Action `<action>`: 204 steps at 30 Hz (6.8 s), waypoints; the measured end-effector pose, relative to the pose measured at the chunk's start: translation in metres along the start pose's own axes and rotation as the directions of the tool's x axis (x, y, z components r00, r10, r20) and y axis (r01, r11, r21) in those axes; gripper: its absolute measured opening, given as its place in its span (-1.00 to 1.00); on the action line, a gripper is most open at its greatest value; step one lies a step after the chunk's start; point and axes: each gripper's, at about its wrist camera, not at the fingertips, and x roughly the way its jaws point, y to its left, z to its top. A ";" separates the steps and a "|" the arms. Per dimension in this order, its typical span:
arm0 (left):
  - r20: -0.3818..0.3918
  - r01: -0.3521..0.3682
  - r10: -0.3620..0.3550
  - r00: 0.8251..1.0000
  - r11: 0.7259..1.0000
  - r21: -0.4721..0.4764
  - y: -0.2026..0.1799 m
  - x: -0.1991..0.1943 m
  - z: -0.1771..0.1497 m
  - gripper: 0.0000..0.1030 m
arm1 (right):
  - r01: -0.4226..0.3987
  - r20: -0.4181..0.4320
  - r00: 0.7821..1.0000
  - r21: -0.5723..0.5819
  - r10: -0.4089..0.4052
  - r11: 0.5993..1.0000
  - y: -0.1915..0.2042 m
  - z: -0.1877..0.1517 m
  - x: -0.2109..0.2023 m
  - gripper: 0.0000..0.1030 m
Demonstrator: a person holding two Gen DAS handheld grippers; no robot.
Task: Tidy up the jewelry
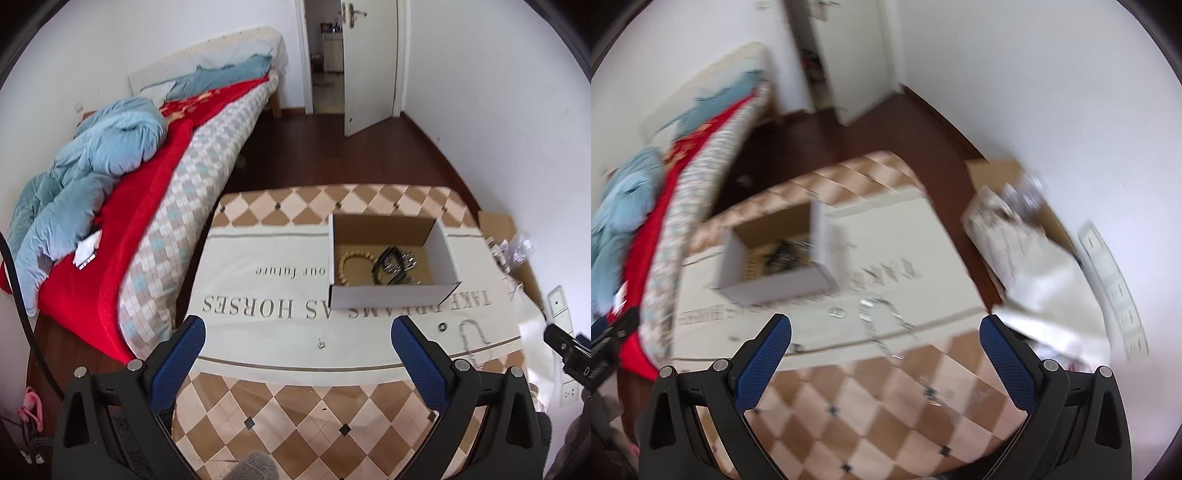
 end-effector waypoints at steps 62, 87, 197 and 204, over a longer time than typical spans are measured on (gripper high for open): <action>-0.358 0.105 -0.096 0.929 0.995 0.005 -0.016 0.172 -0.041 -0.84 | -0.233 -0.037 0.972 -0.040 0.232 0.972 0.022 0.008 0.089 -0.99; -0.161 0.232 -0.240 0.957 0.970 -0.068 0.017 0.067 0.050 -0.89 | -0.409 0.073 0.905 -0.130 0.420 0.903 0.069 0.070 0.001 -0.99; -0.165 -0.268 0.278 0.946 0.960 0.080 0.003 0.122 -0.032 0.99 | -0.121 -0.108 0.990 -0.284 0.093 0.951 0.096 -0.019 0.155 -0.29; -0.182 -0.199 0.215 0.960 0.975 0.099 -0.012 0.122 -0.031 0.99 | -0.071 -0.049 0.997 -0.325 0.059 0.943 0.094 -0.027 0.148 -0.75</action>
